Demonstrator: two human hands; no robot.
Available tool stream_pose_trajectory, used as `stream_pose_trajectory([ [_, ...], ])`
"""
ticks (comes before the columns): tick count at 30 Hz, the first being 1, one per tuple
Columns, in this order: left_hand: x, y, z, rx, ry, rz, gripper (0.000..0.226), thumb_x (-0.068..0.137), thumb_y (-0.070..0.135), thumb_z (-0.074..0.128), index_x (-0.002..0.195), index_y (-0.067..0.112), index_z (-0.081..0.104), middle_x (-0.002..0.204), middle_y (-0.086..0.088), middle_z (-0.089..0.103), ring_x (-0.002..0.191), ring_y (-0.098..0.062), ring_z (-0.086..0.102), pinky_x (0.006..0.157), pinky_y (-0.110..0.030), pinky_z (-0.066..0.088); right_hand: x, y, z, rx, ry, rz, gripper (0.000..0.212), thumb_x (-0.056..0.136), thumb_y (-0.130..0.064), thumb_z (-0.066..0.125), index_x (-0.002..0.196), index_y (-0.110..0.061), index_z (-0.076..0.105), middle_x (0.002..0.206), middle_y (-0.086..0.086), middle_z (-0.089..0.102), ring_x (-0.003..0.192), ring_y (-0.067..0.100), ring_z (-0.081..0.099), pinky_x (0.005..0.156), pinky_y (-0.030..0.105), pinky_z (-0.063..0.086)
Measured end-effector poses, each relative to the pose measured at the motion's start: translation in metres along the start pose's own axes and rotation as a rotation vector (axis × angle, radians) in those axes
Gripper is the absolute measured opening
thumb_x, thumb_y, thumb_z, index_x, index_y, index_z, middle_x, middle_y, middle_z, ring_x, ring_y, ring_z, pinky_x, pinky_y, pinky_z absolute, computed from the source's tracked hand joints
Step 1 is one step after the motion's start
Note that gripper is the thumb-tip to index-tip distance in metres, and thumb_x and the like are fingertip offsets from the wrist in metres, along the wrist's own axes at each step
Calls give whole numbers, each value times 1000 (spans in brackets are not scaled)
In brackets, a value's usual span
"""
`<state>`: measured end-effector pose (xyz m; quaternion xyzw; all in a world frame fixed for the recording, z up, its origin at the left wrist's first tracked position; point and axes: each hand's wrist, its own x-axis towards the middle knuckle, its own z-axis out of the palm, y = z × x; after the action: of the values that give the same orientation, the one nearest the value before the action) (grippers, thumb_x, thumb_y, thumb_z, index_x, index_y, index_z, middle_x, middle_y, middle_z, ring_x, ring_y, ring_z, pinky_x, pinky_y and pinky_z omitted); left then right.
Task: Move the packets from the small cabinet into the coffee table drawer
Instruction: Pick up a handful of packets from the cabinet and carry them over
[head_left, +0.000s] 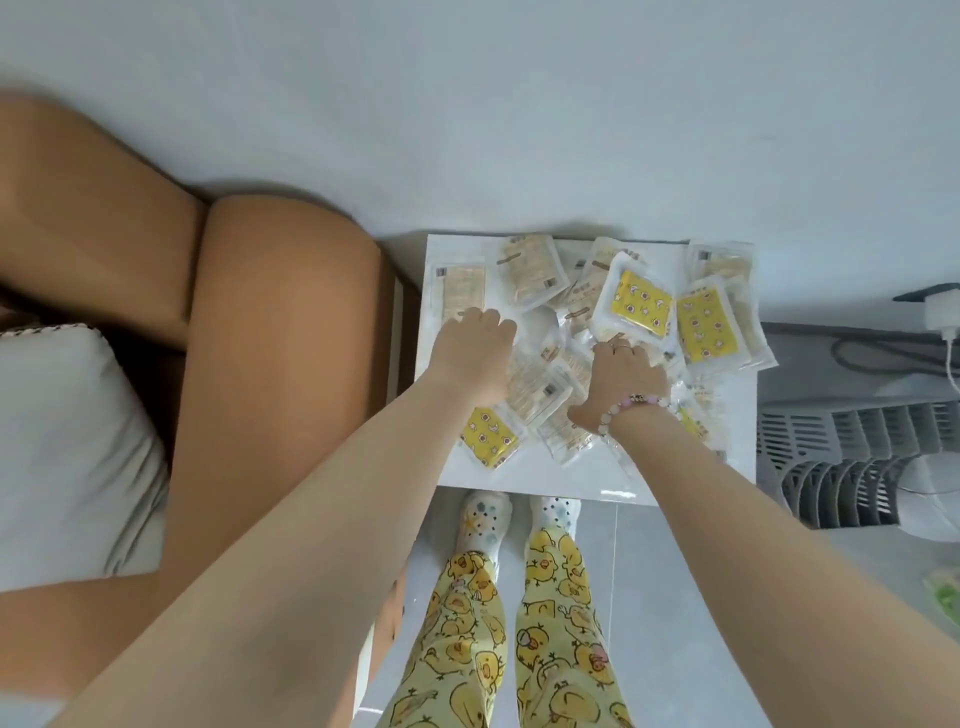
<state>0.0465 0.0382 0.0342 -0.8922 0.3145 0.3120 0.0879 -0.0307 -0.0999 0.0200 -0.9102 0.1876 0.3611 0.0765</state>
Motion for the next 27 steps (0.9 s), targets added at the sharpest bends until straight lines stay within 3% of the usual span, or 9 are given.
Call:
stream_pose_trajectory([
  [3, 15, 4, 30, 127, -14, 53, 62, 79, 18, 65, 135, 11, 38, 131, -7, 42, 125, -25, 37, 95, -34, 37, 15, 8, 30, -29, 13, 6, 78, 80, -45, 66, 140, -9, 30, 141, 8, 33, 131, 23, 35, 98, 37, 40],
  [7, 32, 9, 60, 288, -87, 168, 90, 80, 18, 68, 149, 9, 11, 156, -11, 9, 146, -28, 4, 117, -40, 17, 31, 16, 56, -47, 79, -2, 97, 72, -54, 71, 143, -10, 22, 145, 9, 25, 132, 26, 31, 98, 38, 40],
  [13, 46, 5, 81, 390, -160, 221, 115, 76, 27, 75, 151, 12, -10, 158, -11, -13, 147, -27, -7, 120, -41, 5, 37, 10, 74, -48, 178, 2, 120, 59, -69, 72, 147, -10, 13, 146, 8, 21, 132, 26, 28, 101, 37, 33],
  [18, 49, 9, 87, 432, -184, 295, 113, 80, 24, 72, 151, 13, -14, 159, -13, -11, 147, -28, -4, 120, -42, 4, 40, 3, 80, -30, 184, 5, 126, 57, -69, 74, 148, -9, 11, 149, 9, 20, 133, 26, 28, 103, 37, 32],
  [23, 53, 4, 87, 378, -161, 339, 93, 88, 16, 60, 152, 11, -8, 158, -16, 0, 146, -30, -1, 119, -43, 4, 45, 6, 87, -28, 252, -17, 113, 59, -60, 78, 144, -8, 24, 145, 11, 29, 129, 29, 35, 99, 39, 35],
  [27, 53, 2, 87, 385, -135, 333, 95, 87, 18, 63, 152, 11, -5, 155, -16, 8, 145, -31, 6, 119, -44, 7, 46, 3, 92, -7, 286, -3, 105, 59, -57, 79, 139, -6, 33, 137, 14, 38, 122, 31, 40, 96, 40, 37],
])
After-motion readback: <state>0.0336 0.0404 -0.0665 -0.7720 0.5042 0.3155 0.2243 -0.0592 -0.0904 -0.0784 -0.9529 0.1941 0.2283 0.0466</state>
